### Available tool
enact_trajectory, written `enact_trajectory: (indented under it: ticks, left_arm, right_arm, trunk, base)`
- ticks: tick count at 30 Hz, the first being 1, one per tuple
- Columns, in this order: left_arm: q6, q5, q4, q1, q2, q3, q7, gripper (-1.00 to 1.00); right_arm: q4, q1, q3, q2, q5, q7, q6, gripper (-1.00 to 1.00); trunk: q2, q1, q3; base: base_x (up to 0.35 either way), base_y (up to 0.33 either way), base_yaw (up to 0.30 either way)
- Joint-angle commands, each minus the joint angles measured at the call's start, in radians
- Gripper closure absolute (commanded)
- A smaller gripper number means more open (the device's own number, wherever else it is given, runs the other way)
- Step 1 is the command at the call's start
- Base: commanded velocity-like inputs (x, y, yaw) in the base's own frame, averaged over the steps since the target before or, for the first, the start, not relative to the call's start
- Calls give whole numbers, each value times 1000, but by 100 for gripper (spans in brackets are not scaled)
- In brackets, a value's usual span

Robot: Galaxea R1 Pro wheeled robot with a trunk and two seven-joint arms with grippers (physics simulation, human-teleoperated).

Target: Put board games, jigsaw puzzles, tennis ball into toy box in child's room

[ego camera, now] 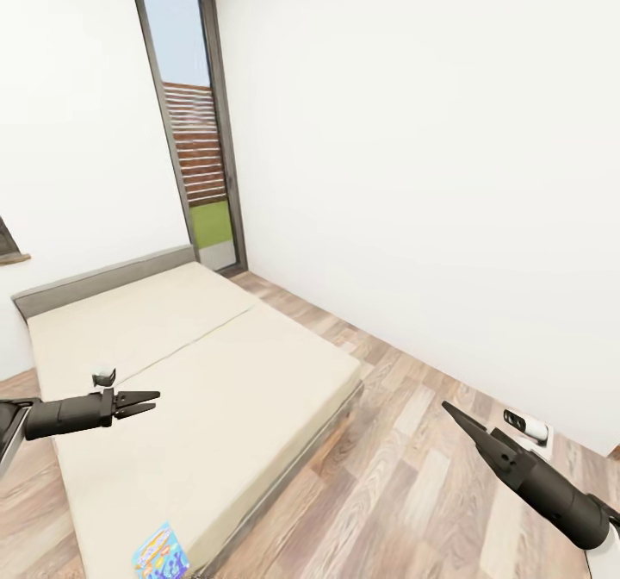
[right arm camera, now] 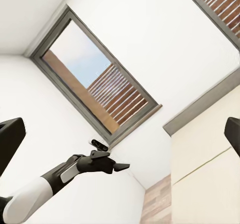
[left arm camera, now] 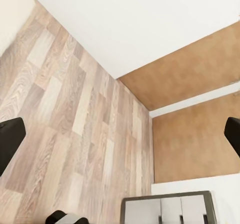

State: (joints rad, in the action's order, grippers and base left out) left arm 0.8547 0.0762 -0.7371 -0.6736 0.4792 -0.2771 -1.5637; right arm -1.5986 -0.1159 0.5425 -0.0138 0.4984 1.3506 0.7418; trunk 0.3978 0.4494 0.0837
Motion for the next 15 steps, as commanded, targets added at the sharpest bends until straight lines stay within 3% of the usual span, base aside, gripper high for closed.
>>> enact_trajectory:
  ticks: [1, 15]
  left_arm:
    - [10, 8, -1, -1, -1, -2, -7, -100]
    - [10, 7, -1, -1, -2, -2, -7, -100]
  right_arm:
    - [0, -1, 1, 0, 3, 1, 8, -100]
    - [0, -1, 0, 1, 3, 1, 7, -100]
  trunk:
    - [2, 1, 2]
    - [2, 1, 2]
  base:
    - [0, -301, 228]
    - [0, -270, 267]
